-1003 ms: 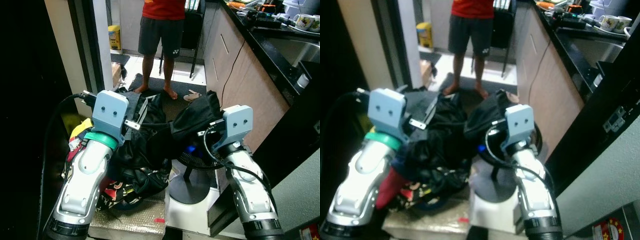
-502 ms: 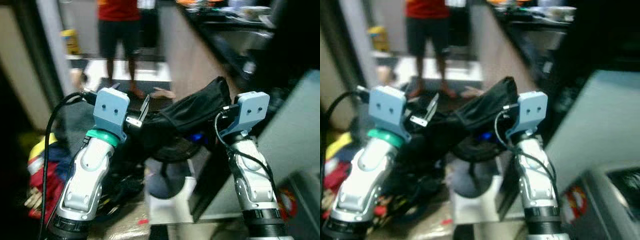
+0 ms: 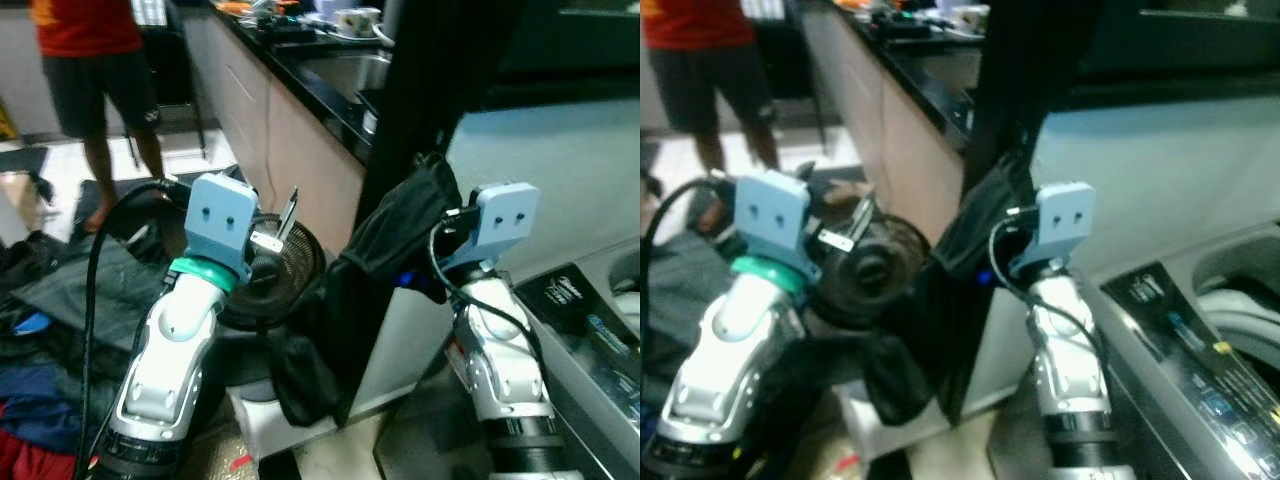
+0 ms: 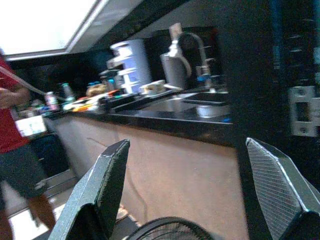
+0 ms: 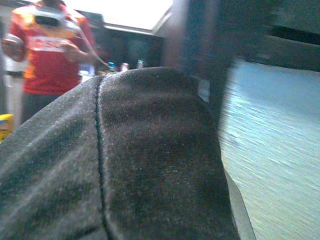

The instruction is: Clothes washing

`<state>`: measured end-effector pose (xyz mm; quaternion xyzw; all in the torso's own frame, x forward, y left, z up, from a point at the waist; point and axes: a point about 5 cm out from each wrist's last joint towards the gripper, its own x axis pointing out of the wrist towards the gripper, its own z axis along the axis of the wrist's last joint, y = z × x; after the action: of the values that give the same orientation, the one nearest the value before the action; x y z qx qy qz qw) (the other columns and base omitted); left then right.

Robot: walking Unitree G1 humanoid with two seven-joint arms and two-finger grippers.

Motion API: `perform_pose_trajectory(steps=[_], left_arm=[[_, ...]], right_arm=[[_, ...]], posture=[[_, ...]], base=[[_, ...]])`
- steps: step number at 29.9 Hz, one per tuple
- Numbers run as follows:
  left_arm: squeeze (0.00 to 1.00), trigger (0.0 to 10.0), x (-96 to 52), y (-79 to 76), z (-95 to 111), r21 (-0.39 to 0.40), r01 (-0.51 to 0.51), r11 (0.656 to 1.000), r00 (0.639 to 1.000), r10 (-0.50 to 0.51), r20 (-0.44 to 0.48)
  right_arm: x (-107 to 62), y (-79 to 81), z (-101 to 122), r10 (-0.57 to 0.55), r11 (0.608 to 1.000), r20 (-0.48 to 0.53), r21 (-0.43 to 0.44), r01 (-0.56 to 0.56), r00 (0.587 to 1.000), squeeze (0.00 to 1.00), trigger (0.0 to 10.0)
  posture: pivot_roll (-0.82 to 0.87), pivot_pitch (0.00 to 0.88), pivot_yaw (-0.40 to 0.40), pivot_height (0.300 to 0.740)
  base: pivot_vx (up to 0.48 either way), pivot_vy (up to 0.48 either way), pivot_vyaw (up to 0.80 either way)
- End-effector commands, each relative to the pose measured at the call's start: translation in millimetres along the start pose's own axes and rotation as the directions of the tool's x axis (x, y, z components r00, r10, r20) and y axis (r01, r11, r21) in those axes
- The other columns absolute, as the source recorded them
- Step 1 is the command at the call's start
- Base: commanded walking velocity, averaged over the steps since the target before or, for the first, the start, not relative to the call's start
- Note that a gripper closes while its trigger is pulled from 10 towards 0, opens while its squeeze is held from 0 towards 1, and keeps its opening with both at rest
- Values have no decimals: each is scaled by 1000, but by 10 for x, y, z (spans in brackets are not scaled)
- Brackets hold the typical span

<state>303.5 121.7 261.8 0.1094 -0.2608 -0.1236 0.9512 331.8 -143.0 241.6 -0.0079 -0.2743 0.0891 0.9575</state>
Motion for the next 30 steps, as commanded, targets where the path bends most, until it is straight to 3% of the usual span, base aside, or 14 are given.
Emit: perform_pose_trajectory(steps=[1,30], left_arm=[[0,10000,1,-39,10,-2,15,1000,1000,-15,2],[0,10000,28,-16,39,6,8,1000,1000,-8,10]], right_arm=[[18,-54,48,-24,1000,22,7,24,999,0,10000],[222,17,300,-20,998,124,67,11,992,0,10000]], posture=[[56,25,-2,740],[71,15,-2,740]], base=[[0,0,-800],[0,0,-800]])
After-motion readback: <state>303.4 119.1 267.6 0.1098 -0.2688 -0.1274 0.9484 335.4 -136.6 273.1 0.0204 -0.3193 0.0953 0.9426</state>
